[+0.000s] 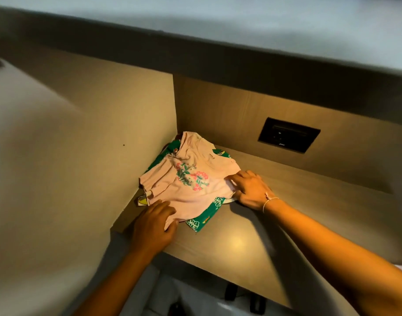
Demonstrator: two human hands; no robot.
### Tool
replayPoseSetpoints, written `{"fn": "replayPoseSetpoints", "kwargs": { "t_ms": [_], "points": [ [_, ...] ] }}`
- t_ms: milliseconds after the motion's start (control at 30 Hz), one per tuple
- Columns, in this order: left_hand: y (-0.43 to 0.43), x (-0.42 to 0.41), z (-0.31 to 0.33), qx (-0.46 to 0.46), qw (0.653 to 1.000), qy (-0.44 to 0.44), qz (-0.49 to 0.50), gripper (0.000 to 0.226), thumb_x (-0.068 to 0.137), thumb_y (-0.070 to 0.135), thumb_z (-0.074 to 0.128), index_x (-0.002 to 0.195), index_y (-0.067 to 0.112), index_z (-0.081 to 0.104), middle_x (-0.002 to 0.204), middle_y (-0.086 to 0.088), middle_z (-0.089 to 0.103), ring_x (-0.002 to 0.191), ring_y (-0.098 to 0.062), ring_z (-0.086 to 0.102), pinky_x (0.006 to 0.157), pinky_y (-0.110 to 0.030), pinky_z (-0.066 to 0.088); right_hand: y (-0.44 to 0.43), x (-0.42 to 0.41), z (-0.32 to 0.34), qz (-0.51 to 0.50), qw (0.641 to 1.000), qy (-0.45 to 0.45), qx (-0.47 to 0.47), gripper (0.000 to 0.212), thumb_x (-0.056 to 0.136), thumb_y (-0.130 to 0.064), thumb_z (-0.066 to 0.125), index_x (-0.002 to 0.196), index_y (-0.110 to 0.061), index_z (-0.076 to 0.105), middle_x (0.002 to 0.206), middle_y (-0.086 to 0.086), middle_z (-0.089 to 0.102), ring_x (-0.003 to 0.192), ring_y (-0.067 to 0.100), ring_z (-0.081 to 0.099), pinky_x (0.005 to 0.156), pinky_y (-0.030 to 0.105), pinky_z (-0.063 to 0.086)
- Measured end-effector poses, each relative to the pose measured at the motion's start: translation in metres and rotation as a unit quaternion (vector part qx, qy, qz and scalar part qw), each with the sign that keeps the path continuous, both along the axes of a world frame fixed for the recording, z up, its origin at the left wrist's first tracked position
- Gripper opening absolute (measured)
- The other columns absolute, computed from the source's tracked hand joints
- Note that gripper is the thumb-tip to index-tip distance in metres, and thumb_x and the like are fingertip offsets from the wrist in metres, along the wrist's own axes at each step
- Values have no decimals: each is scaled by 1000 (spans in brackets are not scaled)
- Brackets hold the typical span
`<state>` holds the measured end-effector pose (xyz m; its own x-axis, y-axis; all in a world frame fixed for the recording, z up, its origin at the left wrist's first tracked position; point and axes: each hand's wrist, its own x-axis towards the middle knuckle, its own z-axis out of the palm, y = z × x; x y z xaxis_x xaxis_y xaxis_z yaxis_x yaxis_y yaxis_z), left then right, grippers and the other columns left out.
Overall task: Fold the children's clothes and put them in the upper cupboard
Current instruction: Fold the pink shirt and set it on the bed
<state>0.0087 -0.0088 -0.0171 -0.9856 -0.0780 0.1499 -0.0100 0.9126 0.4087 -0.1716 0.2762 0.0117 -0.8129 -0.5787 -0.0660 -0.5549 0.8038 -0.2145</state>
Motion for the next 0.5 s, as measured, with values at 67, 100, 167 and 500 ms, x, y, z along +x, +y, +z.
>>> {"fn": "replayPoseSetpoints", "kwargs": {
  "t_ms": [67,100,167,500],
  "points": [
    [6,-2,1,-5,1000,13,-3,27,81,26,75,106,16,72,119,-7,67,111,-27,62,81,-37,56,-1,-6,1,8,1000,-10,4,63,80,-51,40,140,-31,44,130,5,52,114,24,46,91,42,44],
    [8,-4,1,-8,1000,20,-6,23,82,24,73,104,16,72,119,-8,67,110,-27,62,80,-36,56,-3,-8,2,16,1000,-11,13,61,81,-52,42,139,-32,46,130,5,51,115,23,46,90,41,44],
    [10,-8,-1,-5,1000,26,-3,16,86,22,70,101,15,72,120,-7,67,112,-25,62,80,-33,55,-5,-14,1,26,999,-19,17,53,85,-58,48,132,-34,53,127,2,52,114,22,47,89,40,44],
    [-5,-87,21,5,990,-78,120,35,97,29,54,130,17,50,127,-11,61,114,-31,60,85,-42,54,-73,-43,4,-129,988,12,-79,29,86,-26,69,114,-29,66,107,-5,65,94,12,62,80,30,56]
  ]
}}
